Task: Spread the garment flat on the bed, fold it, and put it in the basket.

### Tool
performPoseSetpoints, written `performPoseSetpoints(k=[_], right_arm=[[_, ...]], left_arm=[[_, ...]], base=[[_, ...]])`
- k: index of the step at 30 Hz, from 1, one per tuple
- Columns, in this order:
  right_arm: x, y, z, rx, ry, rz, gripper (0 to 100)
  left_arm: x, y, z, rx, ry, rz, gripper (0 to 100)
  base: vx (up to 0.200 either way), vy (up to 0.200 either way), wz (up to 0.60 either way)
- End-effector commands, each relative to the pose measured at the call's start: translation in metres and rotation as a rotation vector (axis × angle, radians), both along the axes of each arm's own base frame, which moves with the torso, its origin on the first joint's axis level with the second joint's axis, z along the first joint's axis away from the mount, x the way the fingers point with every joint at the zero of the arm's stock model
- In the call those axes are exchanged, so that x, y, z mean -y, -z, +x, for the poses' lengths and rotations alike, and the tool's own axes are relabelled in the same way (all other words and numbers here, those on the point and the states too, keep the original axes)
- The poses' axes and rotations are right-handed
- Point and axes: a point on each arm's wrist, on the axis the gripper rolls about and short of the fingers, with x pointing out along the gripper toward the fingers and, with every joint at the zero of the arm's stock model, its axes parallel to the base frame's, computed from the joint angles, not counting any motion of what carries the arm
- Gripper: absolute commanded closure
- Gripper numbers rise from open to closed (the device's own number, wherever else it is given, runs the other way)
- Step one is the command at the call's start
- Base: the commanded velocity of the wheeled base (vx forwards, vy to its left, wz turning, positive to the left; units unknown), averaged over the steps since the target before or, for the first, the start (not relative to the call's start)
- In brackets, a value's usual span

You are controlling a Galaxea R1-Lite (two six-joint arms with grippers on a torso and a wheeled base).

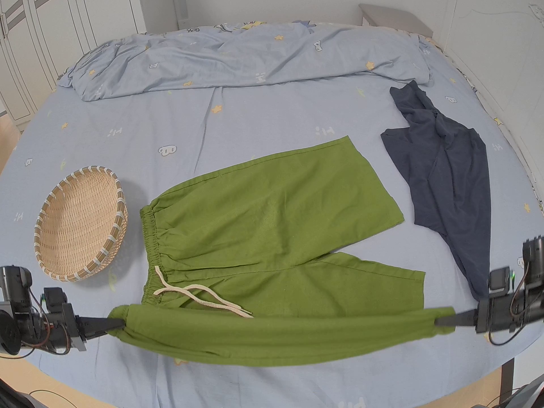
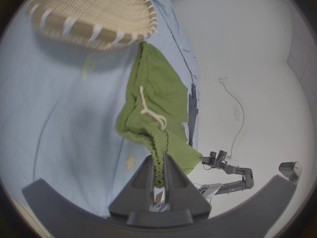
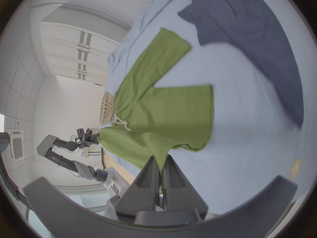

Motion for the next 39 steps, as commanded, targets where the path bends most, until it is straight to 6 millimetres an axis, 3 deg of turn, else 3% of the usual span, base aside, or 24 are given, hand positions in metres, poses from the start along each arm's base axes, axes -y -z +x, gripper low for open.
performPoseSetpoints(k=[1, 3, 7, 8, 9, 12, 17, 20, 21, 30, 39], right_arm=[[-0.004, -0.069, 0.05, 0.144, 0.038, -0.009, 100], [-0.007, -0.089, 0.075, 0.176, 0.042, -0.017, 100], [-0.01, -0.102, 0.094, 0.201, 0.049, -0.03, 100], [-0.014, -0.115, 0.123, 0.219, 0.07, -0.058, 100], [-0.015, -0.119, 0.132, 0.225, 0.078, -0.066, 100], [-0.023, -0.128, 0.151, 0.25, 0.074, -0.076, 100], [-0.034, -0.141, 0.189, 0.302, 0.111, -0.119, 100], [-0.036, -0.143, 0.198, 0.318, 0.121, -0.126, 100], [-0.038, -0.145, 0.209, 0.333, 0.124, -0.126, 100], [-0.042, -0.149, 0.233, 0.351, 0.135, -0.143, 100], [-0.048, -0.164, 0.234, 0.407, 0.14, -0.144, 100]], left_arm=[[0.009, -0.061, 0.043, 0.149, -0.012, 0.063, 100], [0.009, -0.068, 0.061, 0.164, -0.005, 0.07, 100], [0.01, -0.071, 0.075, 0.17, 0.007, 0.07, 100], [0.011, -0.071, 0.093, 0.175, 0.027, 0.073, 100], [0.01, -0.069, 0.1, 0.179, 0.033, 0.075, 100], [0.008, -0.07, 0.122, 0.217, 0.032, 0.083, 100], [0.015, -0.087, 0.151, 0.265, 0.039, 0.061, 100], [0.013, -0.086, 0.162, 0.256, 0.019, 0.058, 100], [0.009, -0.084, 0.17, 0.256, -0.002, 0.066, 100], [-0.003, -0.082, 0.169, 0.249, -0.036, 0.07, 100], [-0.011, -0.073, 0.151, 0.207, -0.063, 0.066, 100]], base=[[0.0, 0.0, 0.0], [0.0, 0.0, 0.0], [0.0, 0.0, 0.0], [0.0, 0.0, 0.0], [0.0, 0.0, 0.0], [0.0, 0.0, 0.0], [0.0, 0.0, 0.0], [0.0, 0.0, 0.0], [0.0, 0.0, 0.0], [0.0, 0.0, 0.0], [0.0, 0.0, 0.0]])
